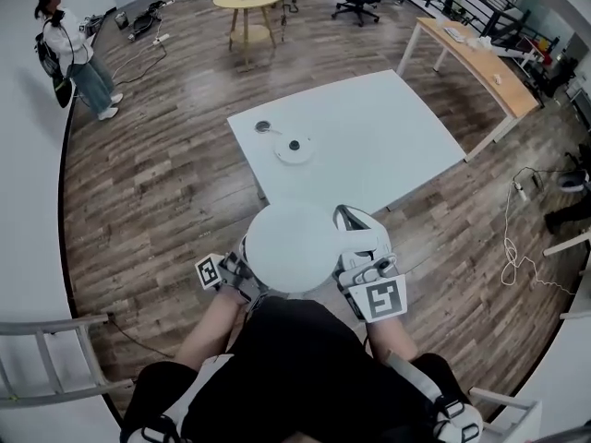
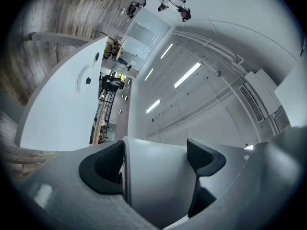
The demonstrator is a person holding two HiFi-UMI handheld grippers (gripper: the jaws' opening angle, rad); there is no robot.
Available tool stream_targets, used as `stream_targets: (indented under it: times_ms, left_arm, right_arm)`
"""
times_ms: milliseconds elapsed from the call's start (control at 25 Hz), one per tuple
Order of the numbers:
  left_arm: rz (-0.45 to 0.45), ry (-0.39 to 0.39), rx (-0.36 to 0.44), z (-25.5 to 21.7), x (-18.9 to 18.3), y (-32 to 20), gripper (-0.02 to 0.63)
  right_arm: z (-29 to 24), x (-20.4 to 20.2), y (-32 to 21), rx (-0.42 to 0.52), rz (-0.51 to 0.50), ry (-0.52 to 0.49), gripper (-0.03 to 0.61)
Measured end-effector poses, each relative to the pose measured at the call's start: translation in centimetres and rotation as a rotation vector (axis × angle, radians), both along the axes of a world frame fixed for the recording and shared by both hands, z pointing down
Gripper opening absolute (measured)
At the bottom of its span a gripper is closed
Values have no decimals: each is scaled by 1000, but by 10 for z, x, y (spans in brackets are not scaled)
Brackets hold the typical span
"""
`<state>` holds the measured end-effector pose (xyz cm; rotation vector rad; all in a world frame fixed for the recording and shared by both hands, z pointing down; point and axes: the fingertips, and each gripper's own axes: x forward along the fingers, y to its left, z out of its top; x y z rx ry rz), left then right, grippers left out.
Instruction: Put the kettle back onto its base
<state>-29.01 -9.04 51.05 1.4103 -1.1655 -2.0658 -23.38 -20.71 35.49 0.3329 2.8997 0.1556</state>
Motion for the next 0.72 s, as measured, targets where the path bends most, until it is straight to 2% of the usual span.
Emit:
stream_targets:
  times_ms: [200, 360, 520, 720]
  left_arm:
    - [-27, 9, 10, 6, -16, -19, 420]
    - [-33, 18, -20, 12, -31, -31, 422]
    - [-32, 25, -46, 17, -46, -38, 420]
    - [-23, 24, -60, 22, -73, -44, 420]
  right_arm:
    - [5, -21, -18, 17, -32, 16, 5]
    - [12, -37, -33, -1, -27, 23, 5]
    - [17, -53, -41, 22, -13, 51, 5]
    - [23, -77, -47, -3, -7, 26, 5]
